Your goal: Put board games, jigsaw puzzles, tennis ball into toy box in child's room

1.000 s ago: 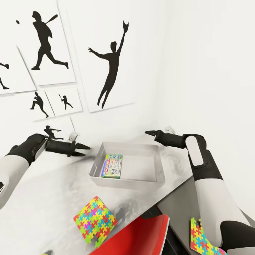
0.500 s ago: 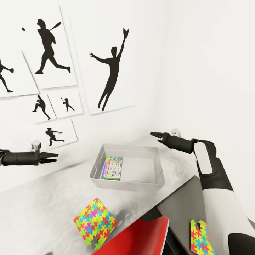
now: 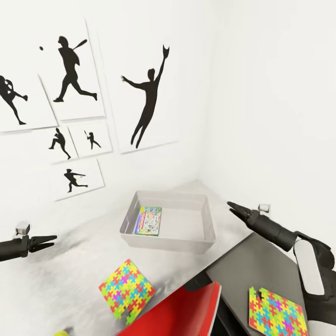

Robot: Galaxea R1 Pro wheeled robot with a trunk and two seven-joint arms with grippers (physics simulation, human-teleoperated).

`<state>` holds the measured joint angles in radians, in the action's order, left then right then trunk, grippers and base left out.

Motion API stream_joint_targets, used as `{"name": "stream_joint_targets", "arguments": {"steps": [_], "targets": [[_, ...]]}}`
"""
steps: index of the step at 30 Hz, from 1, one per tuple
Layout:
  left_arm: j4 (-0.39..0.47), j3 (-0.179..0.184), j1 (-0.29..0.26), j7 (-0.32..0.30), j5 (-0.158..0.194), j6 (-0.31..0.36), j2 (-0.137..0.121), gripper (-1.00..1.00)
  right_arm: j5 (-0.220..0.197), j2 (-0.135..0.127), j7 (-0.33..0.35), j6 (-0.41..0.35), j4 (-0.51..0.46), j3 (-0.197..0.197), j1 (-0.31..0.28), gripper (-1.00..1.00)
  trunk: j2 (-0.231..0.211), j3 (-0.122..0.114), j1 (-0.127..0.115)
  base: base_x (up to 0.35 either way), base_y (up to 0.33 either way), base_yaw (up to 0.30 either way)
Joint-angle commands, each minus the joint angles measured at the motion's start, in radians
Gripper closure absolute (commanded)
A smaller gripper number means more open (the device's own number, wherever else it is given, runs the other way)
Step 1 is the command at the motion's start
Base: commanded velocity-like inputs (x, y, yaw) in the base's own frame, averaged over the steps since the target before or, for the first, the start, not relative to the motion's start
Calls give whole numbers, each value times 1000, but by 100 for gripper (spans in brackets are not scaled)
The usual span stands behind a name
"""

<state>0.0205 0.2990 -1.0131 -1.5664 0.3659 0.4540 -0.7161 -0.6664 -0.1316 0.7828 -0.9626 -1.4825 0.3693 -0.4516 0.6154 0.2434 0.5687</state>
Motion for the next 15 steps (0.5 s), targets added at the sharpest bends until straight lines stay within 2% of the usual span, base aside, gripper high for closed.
{"name": "stream_joint_targets", "arguments": {"steps": [1, 2, 4, 6, 10, 15], "targets": [[-12, 6, 2, -4, 7, -2, 0, -100, 1, 0, 45, 25, -6, 9, 26, -100, 1, 0, 0, -153, 0, 0], [-16, 6, 3, -4, 7, -6, 0, -100, 2, 0, 67, 37, -8, 12, 38, -100, 1, -2, 0, -123, 0, 0], [-27, 5, 5, -4, 8, -16, -3, -100, 6, 1, 162, 76, -15, 19, 90, -100, 1, -5, 0, -64, 0, 0], [-32, 5, 6, -4, 9, -19, -7, -100, 9, 1, 213, 110, -17, 23, 129, -100, 1, -8, 0, -33, 0, 0], [-35, 5, 7, -4, 14, -22, -12, -100, 11, 2, 252, 166, -27, 34, 171, -100, 1, -15, 0, -13, 0, 0], [-36, 5, 7, -4, 16, -23, -11, -100, 14, 1, 262, 185, -30, 55, 184, -100, 1, -23, 0, -46, 4, 0]]}}
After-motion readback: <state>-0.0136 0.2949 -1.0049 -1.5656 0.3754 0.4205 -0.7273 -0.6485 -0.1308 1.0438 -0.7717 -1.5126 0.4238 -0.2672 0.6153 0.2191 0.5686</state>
